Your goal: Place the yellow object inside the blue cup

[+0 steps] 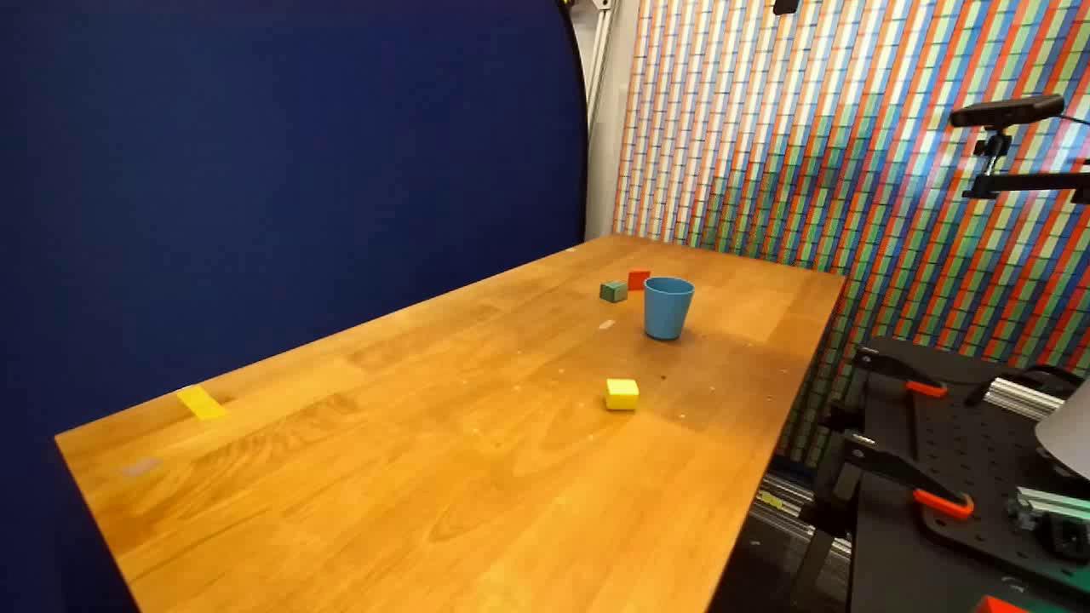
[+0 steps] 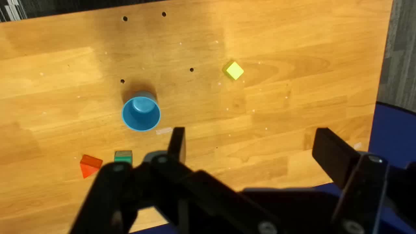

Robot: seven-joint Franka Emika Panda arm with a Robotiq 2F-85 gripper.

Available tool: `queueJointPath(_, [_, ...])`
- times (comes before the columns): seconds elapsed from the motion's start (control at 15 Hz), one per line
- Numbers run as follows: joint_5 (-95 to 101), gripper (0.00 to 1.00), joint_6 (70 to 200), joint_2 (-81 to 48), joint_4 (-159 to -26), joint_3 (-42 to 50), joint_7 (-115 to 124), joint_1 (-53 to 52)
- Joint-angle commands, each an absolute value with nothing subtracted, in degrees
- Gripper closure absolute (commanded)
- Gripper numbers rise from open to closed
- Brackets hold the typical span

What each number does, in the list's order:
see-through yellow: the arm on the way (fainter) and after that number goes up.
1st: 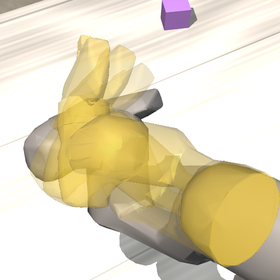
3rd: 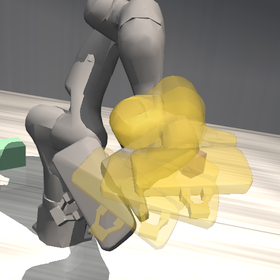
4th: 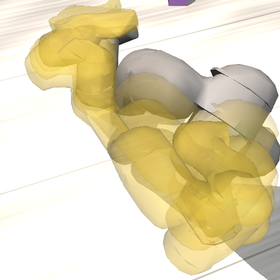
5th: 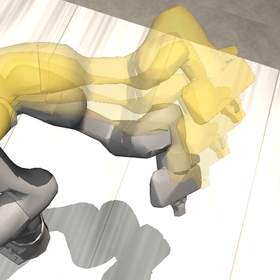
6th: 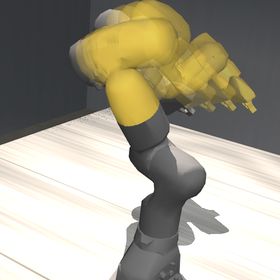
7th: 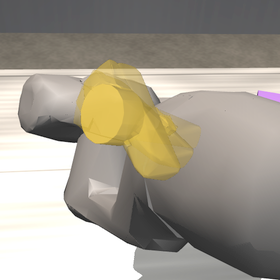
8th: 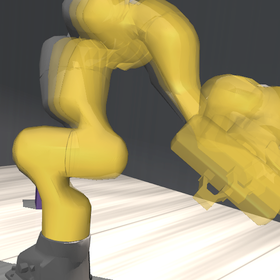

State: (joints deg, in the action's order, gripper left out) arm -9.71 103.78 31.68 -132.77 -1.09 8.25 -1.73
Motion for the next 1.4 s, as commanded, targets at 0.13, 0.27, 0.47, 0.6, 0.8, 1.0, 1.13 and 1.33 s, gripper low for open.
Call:
queueJointPath(0.13, [-9.9, 0.00, 103.7, 31.9, -132.0, -1.5, 8.0, -1.2])
queueJointPath(0.27, [-9.5, 0.00, 104.1, 30.9, -131.9, -2.0, 8.5, -1.1])
queueJointPath(0.47, [-6.7, 0.00, 110.0, 25.2, -135.0, -6.7, 11.2, -2.0])
queueJointPath(0.6, [-4.9, 0.00, 114.1, 21.1, -137.4, -10.1, 12.1, -3.5])
queueJointPath(0.8, [-2.7, 0.00, 120.6, 13.0, -139.2, -14.3, 14.4, -5.9])
queueJointPath(1.0, [1.1, 0.00, 125.7, 7.2, -140.4, -15.6, 16.7, -7.4])
queueJointPath(1.13, [4.1, 0.00, 129.2, 4.0, -141.0, -15.3, 18.3, -7.9])
queueJointPath(1.33, [7.5, 0.00, 133.1, -0.7, -140.7, -14.1, 19.6, -8.2])
